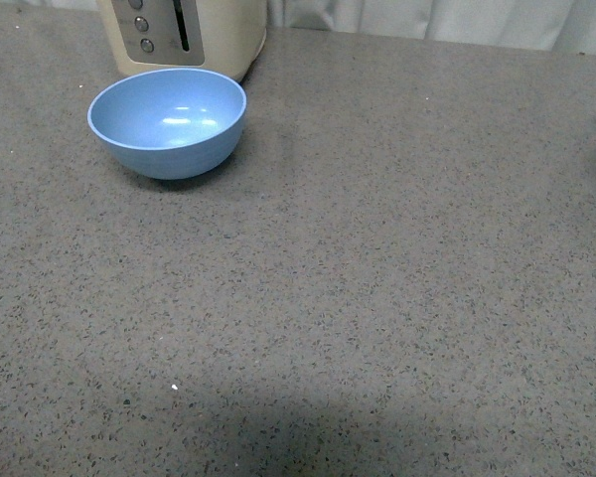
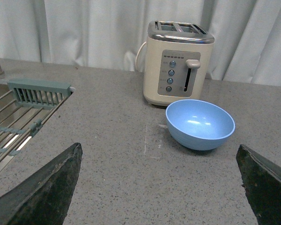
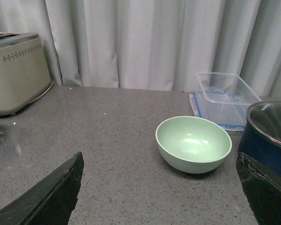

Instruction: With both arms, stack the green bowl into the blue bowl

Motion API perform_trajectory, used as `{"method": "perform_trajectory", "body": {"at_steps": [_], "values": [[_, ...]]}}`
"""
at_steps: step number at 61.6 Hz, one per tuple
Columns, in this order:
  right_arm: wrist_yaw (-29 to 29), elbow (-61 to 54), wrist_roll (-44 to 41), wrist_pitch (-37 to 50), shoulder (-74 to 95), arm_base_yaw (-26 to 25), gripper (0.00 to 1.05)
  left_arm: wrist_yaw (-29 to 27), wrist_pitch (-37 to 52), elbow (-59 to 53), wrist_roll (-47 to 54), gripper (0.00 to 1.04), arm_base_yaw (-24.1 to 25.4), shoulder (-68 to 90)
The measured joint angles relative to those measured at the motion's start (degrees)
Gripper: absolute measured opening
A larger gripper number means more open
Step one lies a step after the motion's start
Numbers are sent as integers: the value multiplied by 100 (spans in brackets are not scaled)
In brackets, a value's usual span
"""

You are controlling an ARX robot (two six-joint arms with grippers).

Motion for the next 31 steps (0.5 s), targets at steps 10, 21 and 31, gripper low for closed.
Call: {"method": "perform_trajectory", "body": {"at_steps": [10, 21, 31], "values": [[0, 0, 0, 0, 0, 0, 95, 2, 0, 0, 0, 98, -2, 0], [0, 0, 0, 0, 0, 0, 95, 2, 0, 0, 0, 98, 0, 0], [0, 0, 0, 0, 0, 0, 95, 2, 0, 0, 0, 98, -2, 0]]}}
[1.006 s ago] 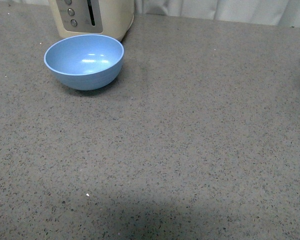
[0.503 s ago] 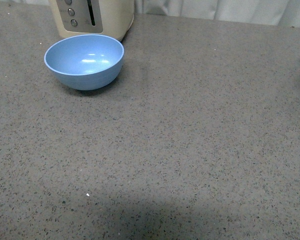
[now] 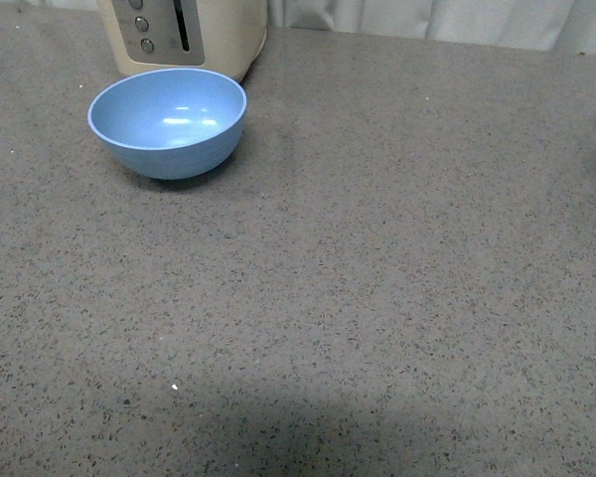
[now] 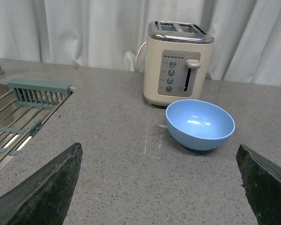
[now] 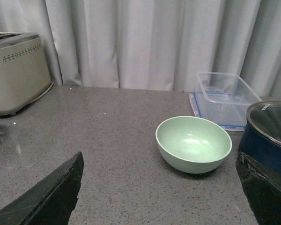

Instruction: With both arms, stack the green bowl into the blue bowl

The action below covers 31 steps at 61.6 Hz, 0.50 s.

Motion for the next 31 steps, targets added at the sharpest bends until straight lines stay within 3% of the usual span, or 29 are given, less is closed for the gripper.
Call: {"method": "perform_trajectory", "body": {"at_steps": [31], "values": [[0, 0, 0, 0, 0, 0, 95, 0, 0, 0, 0, 98, 2, 0]]}}
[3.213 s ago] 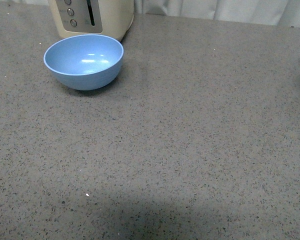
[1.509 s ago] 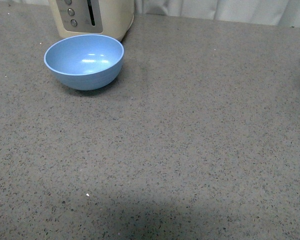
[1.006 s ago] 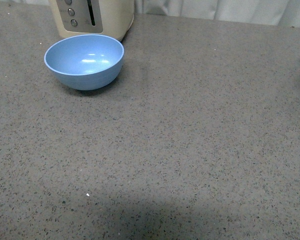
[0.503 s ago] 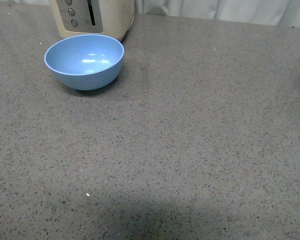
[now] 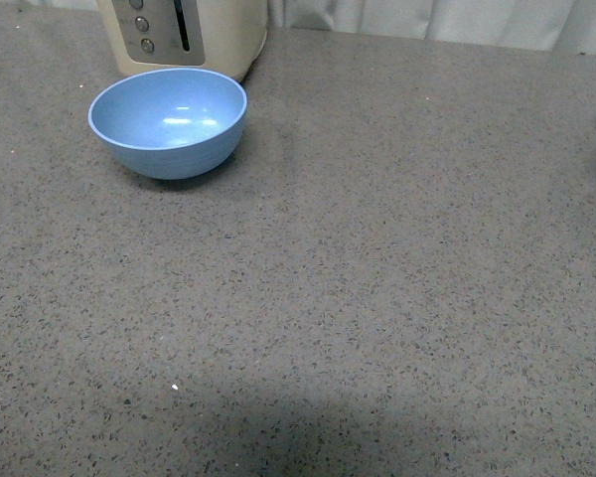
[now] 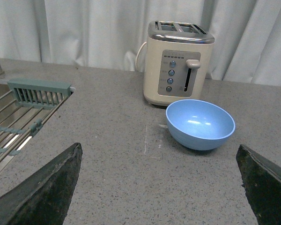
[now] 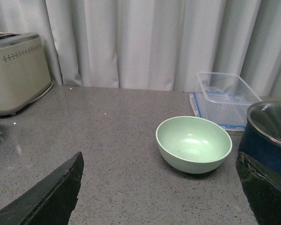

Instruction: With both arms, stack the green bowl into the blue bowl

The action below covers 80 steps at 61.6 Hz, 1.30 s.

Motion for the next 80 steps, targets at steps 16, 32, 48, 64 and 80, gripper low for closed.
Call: {"method": "perform_trajectory", "body": {"at_steps": [16, 32, 48, 64, 80], "values": [[-7, 0, 0, 0, 0, 0, 95, -1386, -737, 588, -1198, 98, -251, 1840], [0, 0, 0, 0, 0, 0, 95, -1235, 614, 1539, -2433, 98, -293, 4704], [0, 0, 0, 0, 0, 0, 95, -901, 754, 2658, -3523, 98, -743, 6883], [0, 0, 0, 0, 0, 0, 95, -691, 844, 3842, -4400, 98, -999, 8461], [-2, 0, 0, 0, 0, 0, 95, -748, 1126, 4166, -4339, 98, -1075, 9256]]}}
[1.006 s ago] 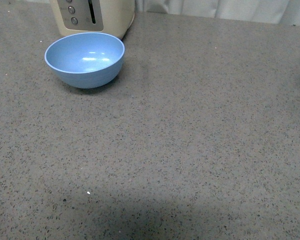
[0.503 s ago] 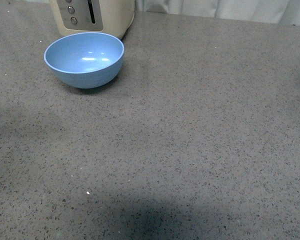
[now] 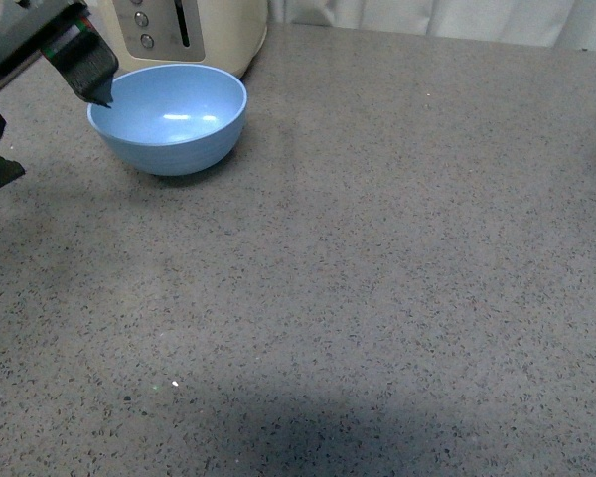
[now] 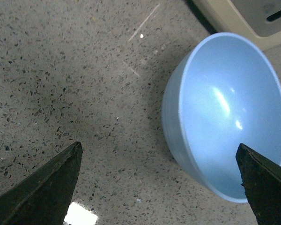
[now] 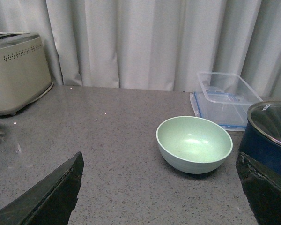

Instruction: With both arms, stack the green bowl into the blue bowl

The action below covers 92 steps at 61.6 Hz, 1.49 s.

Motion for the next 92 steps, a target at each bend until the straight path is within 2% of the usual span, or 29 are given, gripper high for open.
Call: {"method": "perform_trajectory", "body": {"at_steps": [24, 49, 51, 58, 70, 80, 83, 92], "values": [[2, 0, 0, 0, 0, 0, 95, 13, 205, 527, -28, 98, -81, 909], [2, 0, 2, 0, 0, 0, 95, 44, 227, 791, -101, 98, 59, 1239], [0, 0, 0, 0, 0, 0, 95, 61, 227, 800, -103, 94, 66, 1248], [2, 0, 0, 0, 0, 0, 95, 151, 227, 822, -101, 67, 81, 1248], [2, 0, 0, 0, 0, 0, 95, 214, 225, 826, -101, 38, 81, 1248], [0, 0, 0, 0, 0, 0, 95, 256, 225, 839, -70, 8, 70, 1248], [2, 0, 0, 0, 0, 0, 95, 264, 221, 839, -63, 4, 59, 1248], [2, 0, 0, 0, 0, 0, 95, 140, 138, 866, 343, 4, -136, 1187]]}}
